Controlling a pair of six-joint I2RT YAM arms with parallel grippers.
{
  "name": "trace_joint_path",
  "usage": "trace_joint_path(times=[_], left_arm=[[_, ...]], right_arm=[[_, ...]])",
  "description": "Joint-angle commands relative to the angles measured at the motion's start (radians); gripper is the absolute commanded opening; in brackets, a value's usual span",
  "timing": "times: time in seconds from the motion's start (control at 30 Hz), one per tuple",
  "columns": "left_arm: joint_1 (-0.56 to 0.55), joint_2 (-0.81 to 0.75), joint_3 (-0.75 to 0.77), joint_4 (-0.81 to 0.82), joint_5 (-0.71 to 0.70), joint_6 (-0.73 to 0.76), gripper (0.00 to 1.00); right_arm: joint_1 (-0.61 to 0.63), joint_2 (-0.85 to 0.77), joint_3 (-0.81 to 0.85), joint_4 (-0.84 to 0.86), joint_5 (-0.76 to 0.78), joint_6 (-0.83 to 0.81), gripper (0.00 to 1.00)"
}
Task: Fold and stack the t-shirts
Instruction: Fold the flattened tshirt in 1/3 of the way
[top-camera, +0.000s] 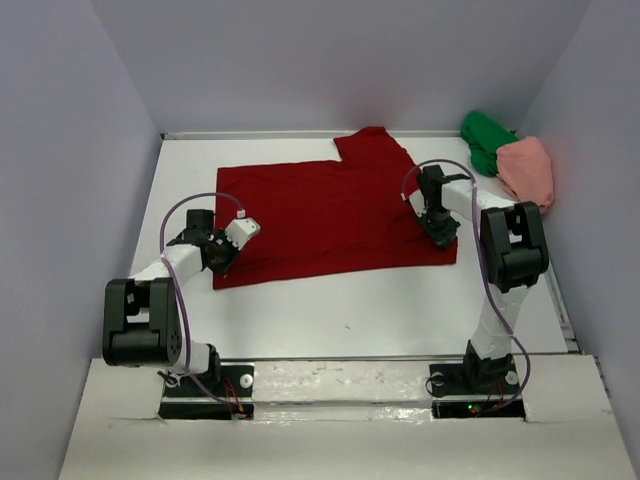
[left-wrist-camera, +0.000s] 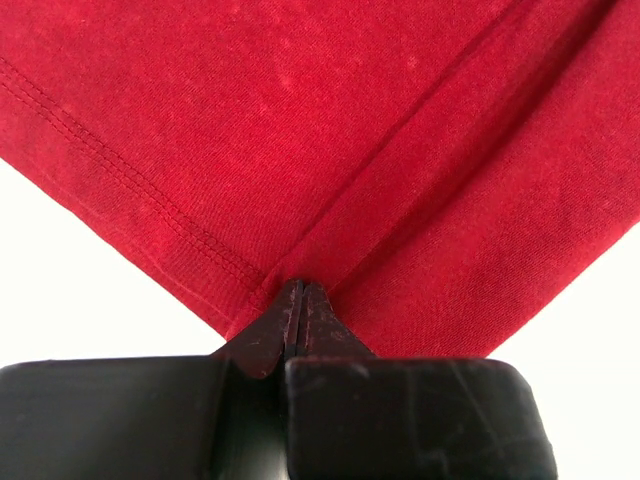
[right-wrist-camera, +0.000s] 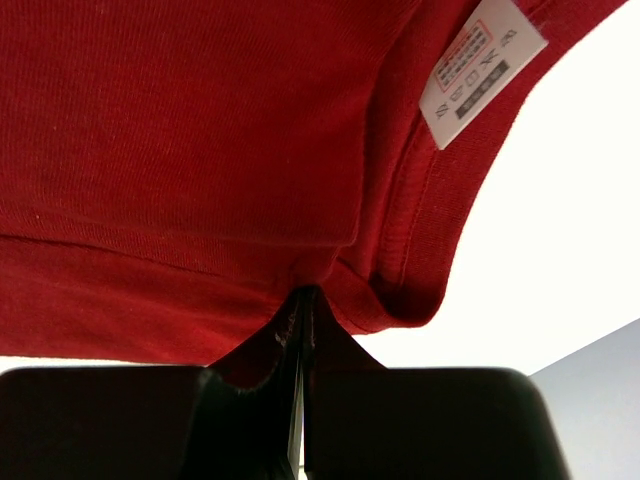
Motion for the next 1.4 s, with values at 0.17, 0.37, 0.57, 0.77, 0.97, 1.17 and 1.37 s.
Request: trace_joint_path(times=[0.17,0.37,0.57,0.77,0.97,1.17,1.37], left_arm=[[-0.002,-0.087,-0.081,-0.109,-0.019,0.056,0.00],[-0.002,-0.160,-0.141,-0.169,-0.019,0.087,0.00],[-0.002,-0.208,-0.143,-0.177,-0.019,0.087,0.00],[-0.001,-0.199,-0.094,-0.224,-0.013,0.089,0.00],[-0.001,-0.236,-0.052,-0.254,-0.013,0.090,0.00],[-0.001,-0.338,0.050,-0.266,0.038,0.067,0.00],[-0.001,-0.366,0.185,-0.254,0.052,0.001,0.00]], right_arm=[[-0.017,-0.077,-0.071,-0.039,0.011,-0.009,0.00],[-0.017,-0.126,-0.125,-0.045,0.012,-0.012,0.00],[-0.017,-0.183,-0.200,-0.046,0.003,-0.012,0.00],[-0.017,-0.220,-0.236,-0.046,0.011,-0.017,0.00],[-0.017,-0.241,-0.245,-0.054,0.007,-0.017,0.00],[-0.017,-0.277,-0.119,-0.144,-0.022,-0.022,0.00],[-0.017,-0.264,-0.004,-0.210,-0.098,-0.020,0.00]])
